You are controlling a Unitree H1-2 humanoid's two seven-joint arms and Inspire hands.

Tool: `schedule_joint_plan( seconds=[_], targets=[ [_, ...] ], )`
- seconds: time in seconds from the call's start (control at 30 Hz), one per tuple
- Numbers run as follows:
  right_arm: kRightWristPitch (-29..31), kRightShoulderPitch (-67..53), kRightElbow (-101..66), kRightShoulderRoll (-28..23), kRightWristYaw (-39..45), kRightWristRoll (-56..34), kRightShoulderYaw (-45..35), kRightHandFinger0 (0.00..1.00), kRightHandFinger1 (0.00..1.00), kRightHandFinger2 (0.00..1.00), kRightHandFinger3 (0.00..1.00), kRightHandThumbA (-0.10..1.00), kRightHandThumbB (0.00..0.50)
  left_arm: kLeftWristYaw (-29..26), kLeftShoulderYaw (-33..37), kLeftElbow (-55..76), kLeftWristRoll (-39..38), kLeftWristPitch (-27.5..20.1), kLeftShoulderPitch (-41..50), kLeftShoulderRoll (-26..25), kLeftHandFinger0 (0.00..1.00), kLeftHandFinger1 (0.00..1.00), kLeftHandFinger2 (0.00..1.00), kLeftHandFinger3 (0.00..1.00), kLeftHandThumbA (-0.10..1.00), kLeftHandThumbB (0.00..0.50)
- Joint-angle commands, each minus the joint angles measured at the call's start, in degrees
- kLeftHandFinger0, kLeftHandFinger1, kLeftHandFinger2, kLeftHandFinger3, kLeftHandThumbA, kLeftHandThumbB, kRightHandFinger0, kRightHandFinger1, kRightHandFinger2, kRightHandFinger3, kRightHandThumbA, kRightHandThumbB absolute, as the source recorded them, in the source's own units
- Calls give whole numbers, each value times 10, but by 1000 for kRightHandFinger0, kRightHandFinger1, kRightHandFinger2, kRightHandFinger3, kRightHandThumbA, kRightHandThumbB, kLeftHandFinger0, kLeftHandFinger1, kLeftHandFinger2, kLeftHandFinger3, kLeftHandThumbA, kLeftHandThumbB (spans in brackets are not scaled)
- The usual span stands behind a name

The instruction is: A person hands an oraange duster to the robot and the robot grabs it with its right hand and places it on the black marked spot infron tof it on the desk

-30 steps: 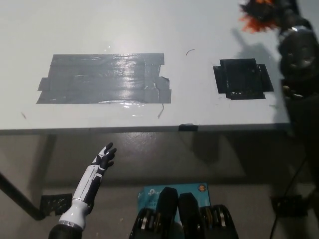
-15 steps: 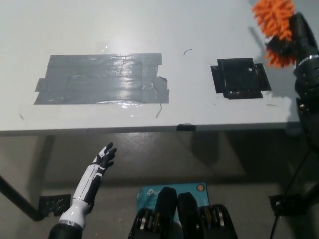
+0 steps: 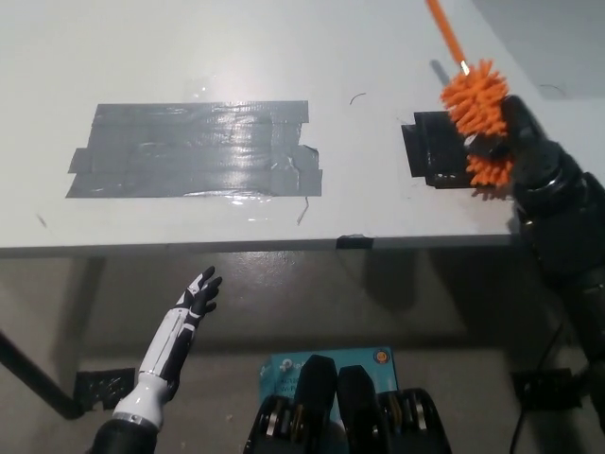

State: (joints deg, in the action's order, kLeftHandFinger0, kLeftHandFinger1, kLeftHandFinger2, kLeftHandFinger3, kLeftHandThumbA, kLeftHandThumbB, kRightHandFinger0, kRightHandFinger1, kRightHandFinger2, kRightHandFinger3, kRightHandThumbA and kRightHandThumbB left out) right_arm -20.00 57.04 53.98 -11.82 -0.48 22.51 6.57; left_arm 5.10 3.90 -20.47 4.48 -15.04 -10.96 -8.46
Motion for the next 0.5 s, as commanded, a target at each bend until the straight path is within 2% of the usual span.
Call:
schedule_joint_plan(
  seconds=[0.0,0.03,0.07,0.1,0.13,0.2,0.23,0.27,0.4,0.43,0.47],
  targets=[
    [58,53,32,1,-29,-10,5,287,712,955,884,-100,203,3,1,12,4,-3,-9,-6,1000,1000,1000,1000,989,192],
    [60,55,39,1,-23,-17,1,547,973,1000,1000,89,219,4,1,13,3,-1,-9,-6,1000,1000,1000,1000,982,200],
    [65,58,48,0,-9,-28,-5,821,1000,1000,1000,299,271,5,1,15,2,2,-8,-5,1000,1000,1000,1000,980,202],
    [67,59,51,0,-3,-32,-7,938,1000,1000,1000,390,284,5,1,16,2,2,-8,-5,1000,1000,1000,1000,978,202],
    [70,59,50,-2,1,-35,-7,1000,1000,1000,1000,474,337,5,1,17,3,3,-9,-6,1000,1000,1000,1000,977,203],
    [72,60,48,-4,1,-35,-6,1000,1000,1000,1000,579,358,5,0,17,2,4,-11,-6,1000,1000,1000,1000,966,207],
    [65,61,39,-5,-10,-29,-3,1000,1000,1000,1000,669,412,5,0,16,2,4,-13,-6,1000,1000,1000,1000,962,207],
    [60,60,29,-6,-15,-23,1,1000,1000,1000,1000,699,424,5,0,15,2,3,-14,-6,1000,1000,1000,1000,962,205],
    [47,49,-15,-8,-31,-11,8,1000,1000,1000,1000,796,449,2,0,14,6,2,-14,-7,1000,1000,1000,1000,958,194],
    [48,44,-28,-9,-41,-8,7,1000,1000,1000,1000,842,424,2,1,15,7,4,-14,-7,1000,1000,1000,1000,957,195],
    [53,40,-36,-10,-56,-6,5,1000,1000,1000,1000,828,446,2,1,18,8,7,-13,-7,1000,1000,1000,1000,957,195]
  ],
)
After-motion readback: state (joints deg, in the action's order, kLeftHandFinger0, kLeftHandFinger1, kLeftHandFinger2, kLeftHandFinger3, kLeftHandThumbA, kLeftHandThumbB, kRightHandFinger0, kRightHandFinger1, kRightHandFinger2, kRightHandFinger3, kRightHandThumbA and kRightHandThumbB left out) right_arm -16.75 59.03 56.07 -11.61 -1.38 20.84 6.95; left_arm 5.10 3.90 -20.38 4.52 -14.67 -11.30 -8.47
